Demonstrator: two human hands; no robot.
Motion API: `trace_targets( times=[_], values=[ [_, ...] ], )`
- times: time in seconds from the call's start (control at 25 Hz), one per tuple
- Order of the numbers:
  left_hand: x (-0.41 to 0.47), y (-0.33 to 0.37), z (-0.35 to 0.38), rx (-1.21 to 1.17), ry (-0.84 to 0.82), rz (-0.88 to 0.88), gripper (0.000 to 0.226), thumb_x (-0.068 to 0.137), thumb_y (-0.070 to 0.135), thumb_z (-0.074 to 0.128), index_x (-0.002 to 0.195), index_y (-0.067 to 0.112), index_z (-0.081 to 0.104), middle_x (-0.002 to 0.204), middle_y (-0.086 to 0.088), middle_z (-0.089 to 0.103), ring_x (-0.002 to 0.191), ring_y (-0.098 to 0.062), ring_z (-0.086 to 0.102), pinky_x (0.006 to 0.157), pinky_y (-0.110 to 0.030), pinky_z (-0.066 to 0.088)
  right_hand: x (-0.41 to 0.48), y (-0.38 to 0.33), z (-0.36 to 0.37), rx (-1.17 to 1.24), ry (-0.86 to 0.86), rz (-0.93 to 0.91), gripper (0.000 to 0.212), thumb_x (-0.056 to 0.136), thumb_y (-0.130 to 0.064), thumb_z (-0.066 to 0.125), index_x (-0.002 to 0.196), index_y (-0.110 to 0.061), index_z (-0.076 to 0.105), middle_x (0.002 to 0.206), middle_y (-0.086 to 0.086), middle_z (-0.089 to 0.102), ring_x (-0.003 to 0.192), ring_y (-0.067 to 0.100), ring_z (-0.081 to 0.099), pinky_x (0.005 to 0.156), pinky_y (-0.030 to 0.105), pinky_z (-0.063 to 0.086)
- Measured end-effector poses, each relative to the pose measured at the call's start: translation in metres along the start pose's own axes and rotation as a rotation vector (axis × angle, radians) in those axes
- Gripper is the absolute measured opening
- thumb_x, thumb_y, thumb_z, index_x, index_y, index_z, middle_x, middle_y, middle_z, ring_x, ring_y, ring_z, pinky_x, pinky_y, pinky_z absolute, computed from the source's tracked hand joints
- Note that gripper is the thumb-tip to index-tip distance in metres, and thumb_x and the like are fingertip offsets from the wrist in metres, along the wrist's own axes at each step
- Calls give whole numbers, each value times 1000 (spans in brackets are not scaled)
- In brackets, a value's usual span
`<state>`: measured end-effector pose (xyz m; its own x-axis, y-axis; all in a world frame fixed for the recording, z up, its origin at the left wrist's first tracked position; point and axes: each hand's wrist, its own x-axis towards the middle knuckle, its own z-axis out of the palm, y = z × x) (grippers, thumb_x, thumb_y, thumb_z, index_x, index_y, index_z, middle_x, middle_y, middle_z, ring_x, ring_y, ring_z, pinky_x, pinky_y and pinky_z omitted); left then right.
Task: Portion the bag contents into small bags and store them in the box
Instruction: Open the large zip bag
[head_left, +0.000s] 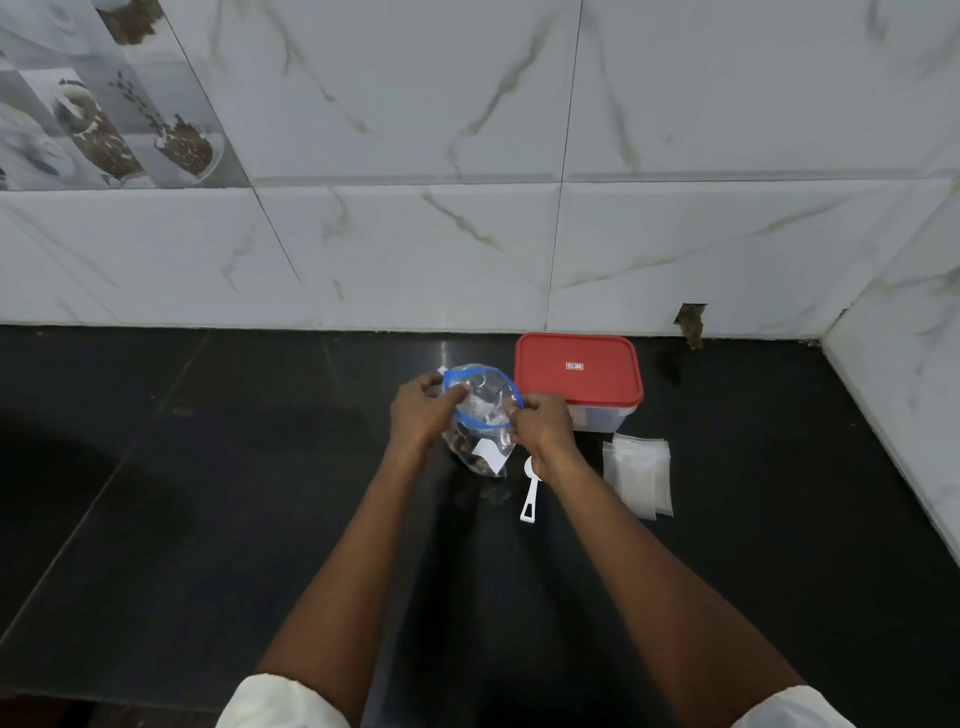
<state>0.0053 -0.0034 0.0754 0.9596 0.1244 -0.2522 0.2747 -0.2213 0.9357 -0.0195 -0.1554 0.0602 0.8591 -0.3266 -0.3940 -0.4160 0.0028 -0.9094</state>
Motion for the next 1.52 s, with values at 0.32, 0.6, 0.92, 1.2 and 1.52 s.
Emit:
trace_targets(
  times=[0.32,0.6,0.92,1.2,1.52],
  values=[
    [9,20,-9,127,-205,-164,10,90,-3,63,89,-10,71,69,-15,61,44,-17,61,45,-24,55,-1,-5,-2,229,-37,99,16,95,3,53,90,-9,63,88,12,67,71,22,66,56,36,59],
    [4,1,-11,-450,-315,-452,33,102,25,58,94,-6,68,83,-23,75,73,-32,74,58,-38,63,-1,3,-11,279,-95,138,10,95,1,57,91,-1,65,83,12,68,72,24,67,62,38,60],
    [6,8,1,-308,-249,-477,9,93,-5,60,101,-7,64,97,-22,64,77,-28,67,56,-38,62,0,2,0,201,-107,29,17,97,-7,57,85,-9,68,88,14,70,70,23,69,65,40,61],
    [5,-7,-2,-696,-272,-641,21,104,0,44,91,-5,60,93,-22,65,83,-32,66,51,-44,60,0,10,-3,320,-163,105,22,99,0,49,91,-12,65,88,9,68,80,27,68,59,33,58],
    [-2,-30,-4,-834,-379,-619,23,96,-1,43,101,-11,63,84,-25,74,69,-31,76,61,-42,64,12,12,-13,541,-258,406,24,101,5,37,95,-5,58,92,14,63,82,23,62,90,43,48]
  ],
)
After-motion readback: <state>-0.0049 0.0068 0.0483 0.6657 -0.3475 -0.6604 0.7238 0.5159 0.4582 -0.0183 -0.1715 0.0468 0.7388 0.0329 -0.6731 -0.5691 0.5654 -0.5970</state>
